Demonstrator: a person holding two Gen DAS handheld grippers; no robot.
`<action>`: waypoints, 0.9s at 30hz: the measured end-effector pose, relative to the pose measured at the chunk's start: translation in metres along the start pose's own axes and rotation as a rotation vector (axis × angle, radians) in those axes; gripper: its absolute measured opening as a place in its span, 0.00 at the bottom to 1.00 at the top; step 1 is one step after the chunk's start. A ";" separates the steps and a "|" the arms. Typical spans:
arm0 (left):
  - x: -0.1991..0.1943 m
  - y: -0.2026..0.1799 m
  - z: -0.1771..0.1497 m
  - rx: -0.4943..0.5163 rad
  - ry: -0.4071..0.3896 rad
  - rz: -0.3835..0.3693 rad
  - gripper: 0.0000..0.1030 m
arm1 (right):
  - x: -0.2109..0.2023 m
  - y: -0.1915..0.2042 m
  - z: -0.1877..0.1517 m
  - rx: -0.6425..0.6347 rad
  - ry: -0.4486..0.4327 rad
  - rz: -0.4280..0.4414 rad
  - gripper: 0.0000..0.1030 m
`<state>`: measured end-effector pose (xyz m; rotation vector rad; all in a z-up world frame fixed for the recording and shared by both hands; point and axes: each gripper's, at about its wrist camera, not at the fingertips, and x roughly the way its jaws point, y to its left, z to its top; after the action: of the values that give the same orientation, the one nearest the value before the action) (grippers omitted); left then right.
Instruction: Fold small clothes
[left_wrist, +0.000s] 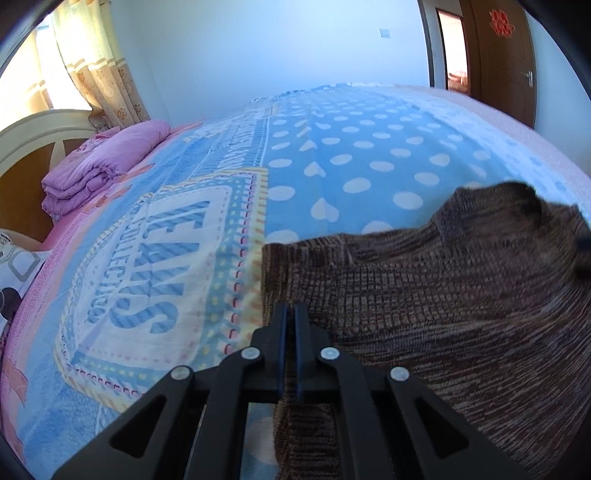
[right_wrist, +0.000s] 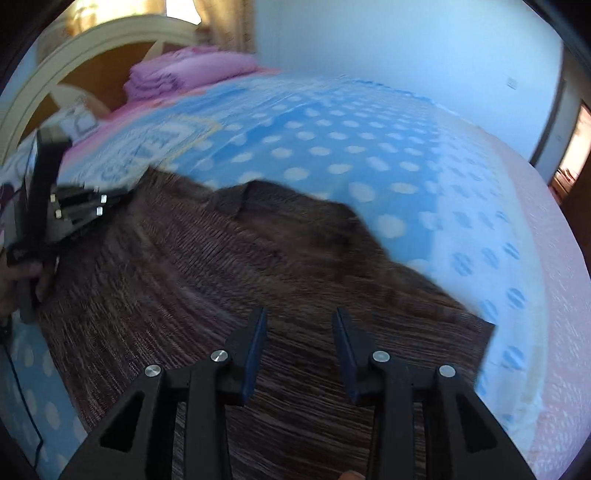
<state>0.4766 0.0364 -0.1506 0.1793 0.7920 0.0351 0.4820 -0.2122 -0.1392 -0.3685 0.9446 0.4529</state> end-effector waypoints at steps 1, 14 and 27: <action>-0.003 0.003 0.002 -0.014 -0.014 -0.005 0.05 | 0.005 0.005 0.000 -0.018 0.008 -0.032 0.02; 0.014 0.010 0.002 -0.058 0.038 0.017 0.09 | 0.011 -0.003 0.008 0.020 -0.017 -0.124 0.02; -0.065 0.015 -0.055 -0.020 0.008 -0.017 0.53 | -0.099 -0.023 -0.094 0.177 -0.110 0.000 0.53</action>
<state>0.3929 0.0531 -0.1402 0.1530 0.8008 0.0275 0.3794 -0.2986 -0.1043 -0.1814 0.8707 0.3824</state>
